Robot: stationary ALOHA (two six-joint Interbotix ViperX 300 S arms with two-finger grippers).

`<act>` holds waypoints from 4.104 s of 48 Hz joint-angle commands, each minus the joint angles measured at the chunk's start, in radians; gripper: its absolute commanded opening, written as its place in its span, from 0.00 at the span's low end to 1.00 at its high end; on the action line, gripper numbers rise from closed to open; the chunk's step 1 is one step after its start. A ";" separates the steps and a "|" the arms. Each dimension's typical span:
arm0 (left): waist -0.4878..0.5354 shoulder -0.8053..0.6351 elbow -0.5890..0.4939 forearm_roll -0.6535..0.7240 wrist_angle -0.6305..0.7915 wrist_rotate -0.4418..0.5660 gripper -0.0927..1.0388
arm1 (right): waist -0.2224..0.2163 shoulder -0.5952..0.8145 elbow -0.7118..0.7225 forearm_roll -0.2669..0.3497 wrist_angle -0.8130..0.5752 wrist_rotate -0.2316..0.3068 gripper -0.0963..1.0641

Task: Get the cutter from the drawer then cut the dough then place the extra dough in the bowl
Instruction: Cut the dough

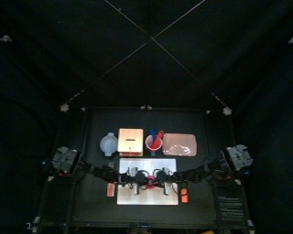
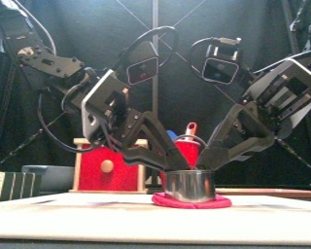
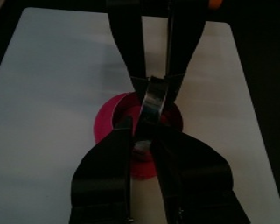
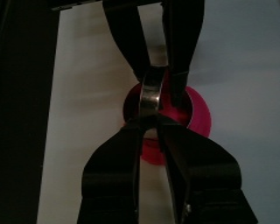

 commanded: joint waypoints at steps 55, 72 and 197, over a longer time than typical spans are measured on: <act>-0.094 0.089 0.026 0.011 0.183 -0.009 0.56 | -0.018 0.107 0.029 0.031 0.067 0.021 0.53; -0.092 0.084 0.026 0.012 0.183 -0.009 0.56 | -0.025 0.103 0.021 0.031 0.067 0.020 0.53; 0.017 -0.100 0.100 -0.005 -0.319 -0.003 0.61 | -0.071 -0.153 -0.172 -0.265 0.301 0.018 0.84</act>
